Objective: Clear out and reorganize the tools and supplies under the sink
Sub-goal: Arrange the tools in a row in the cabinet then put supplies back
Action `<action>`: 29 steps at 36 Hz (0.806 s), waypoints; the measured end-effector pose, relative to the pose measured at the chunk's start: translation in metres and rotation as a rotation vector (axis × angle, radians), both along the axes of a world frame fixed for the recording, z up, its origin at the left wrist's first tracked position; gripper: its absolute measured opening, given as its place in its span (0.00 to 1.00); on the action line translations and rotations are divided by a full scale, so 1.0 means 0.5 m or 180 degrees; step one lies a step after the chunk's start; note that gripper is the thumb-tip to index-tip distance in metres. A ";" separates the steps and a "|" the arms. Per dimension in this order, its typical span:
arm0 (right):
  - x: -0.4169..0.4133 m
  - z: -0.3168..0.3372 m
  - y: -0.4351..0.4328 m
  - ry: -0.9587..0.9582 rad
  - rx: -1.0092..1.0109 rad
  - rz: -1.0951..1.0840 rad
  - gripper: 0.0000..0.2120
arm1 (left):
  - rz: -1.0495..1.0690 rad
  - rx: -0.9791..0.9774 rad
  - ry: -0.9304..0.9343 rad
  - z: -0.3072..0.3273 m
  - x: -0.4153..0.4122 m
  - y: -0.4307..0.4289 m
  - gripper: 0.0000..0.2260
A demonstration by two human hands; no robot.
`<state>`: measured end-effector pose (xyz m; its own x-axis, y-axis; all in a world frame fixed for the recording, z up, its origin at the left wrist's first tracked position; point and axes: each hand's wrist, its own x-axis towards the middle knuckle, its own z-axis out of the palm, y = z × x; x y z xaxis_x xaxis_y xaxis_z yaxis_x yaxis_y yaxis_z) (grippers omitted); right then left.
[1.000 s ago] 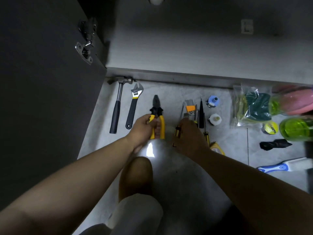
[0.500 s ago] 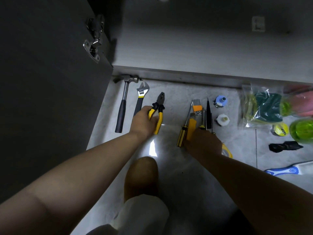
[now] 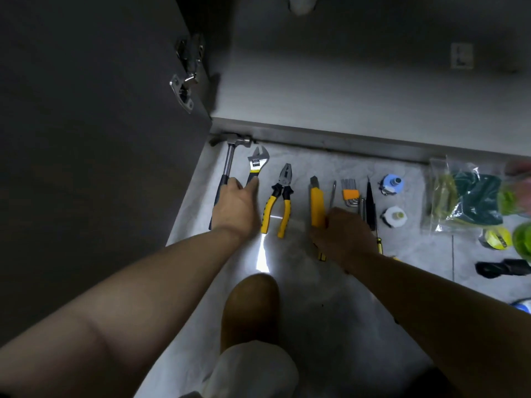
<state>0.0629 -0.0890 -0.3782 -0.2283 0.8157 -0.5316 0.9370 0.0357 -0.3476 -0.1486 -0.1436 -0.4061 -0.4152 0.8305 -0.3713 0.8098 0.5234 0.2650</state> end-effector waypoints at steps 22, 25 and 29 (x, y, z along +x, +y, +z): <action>-0.060 -0.068 0.021 -0.0216 0.0131 0.0028 0.14 | 0.0134 0.0029 0.0384 -0.001 -0.010 -0.014 0.26; -0.062 -0.064 0.017 -0.0280 0.0097 0.0068 0.13 | 0.0136 -0.0021 0.0400 0.000 -0.009 -0.014 0.26; -0.062 -0.058 0.011 -0.0222 0.0083 0.0125 0.17 | 0.0045 0.0230 0.0569 0.005 -0.002 -0.018 0.24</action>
